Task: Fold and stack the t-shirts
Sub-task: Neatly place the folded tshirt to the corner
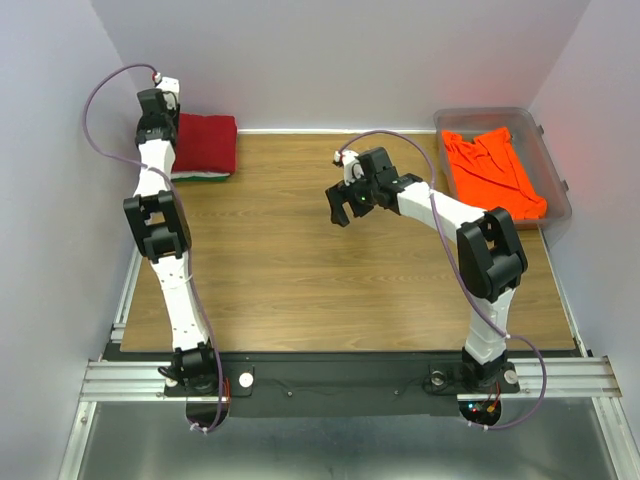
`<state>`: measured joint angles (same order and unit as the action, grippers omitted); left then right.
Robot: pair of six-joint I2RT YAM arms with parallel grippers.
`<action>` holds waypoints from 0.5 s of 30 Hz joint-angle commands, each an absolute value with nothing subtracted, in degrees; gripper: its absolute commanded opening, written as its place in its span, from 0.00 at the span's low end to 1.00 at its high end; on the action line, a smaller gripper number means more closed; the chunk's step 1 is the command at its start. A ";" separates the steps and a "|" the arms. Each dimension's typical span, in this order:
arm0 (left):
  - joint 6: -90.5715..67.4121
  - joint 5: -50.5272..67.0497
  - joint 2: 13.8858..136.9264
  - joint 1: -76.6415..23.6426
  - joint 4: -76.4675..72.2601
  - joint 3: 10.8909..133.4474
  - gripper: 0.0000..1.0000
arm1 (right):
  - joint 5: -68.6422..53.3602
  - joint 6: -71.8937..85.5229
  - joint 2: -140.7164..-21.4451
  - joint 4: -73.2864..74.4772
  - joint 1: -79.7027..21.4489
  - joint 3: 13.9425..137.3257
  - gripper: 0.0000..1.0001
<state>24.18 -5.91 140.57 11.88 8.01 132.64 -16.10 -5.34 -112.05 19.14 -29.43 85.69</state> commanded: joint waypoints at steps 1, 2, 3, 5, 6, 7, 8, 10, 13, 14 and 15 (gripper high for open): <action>28.38 -8.44 137.03 14.06 4.04 139.39 0.55 | -14.77 -6.33 -109.69 19.51 -29.62 87.63 1.00; 28.82 -8.79 136.41 14.32 3.96 139.74 0.57 | -14.59 -6.50 -108.47 19.51 -29.53 87.19 1.00; 29.18 -8.88 135.54 14.41 3.96 139.92 0.59 | -14.59 -6.68 -107.76 19.60 -29.44 86.93 1.00; 30.14 -7.75 132.47 14.94 4.65 140.01 0.63 | -14.59 -6.50 -106.79 19.60 -29.01 86.31 1.00; 30.15 -6.26 131.32 15.03 5.62 139.92 0.64 | -15.02 -6.24 -106.27 19.69 -28.13 85.96 1.00; 30.06 -4.59 130.09 15.20 6.93 139.83 0.64 | -15.64 -5.89 -105.39 19.60 -27.43 85.78 1.00; 29.88 -1.00 127.03 15.21 9.38 138.53 0.66 | -17.04 -4.93 -104.95 19.69 -26.64 85.69 1.00; 29.45 3.93 121.59 14.94 11.85 136.07 0.67 | -18.63 -4.05 -104.24 19.86 -24.00 85.78 1.00; 26.64 8.43 115.51 13.45 15.45 132.19 0.76 | -21.09 -2.99 -101.79 20.30 -20.40 86.13 1.00; 24.89 9.83 114.36 12.75 16.86 132.10 0.77 | -21.53 -2.99 -100.99 20.39 -18.91 86.22 1.00; 23.66 10.63 113.30 12.05 18.27 132.27 0.78 | -21.79 -2.99 -100.20 20.65 -18.11 86.31 1.00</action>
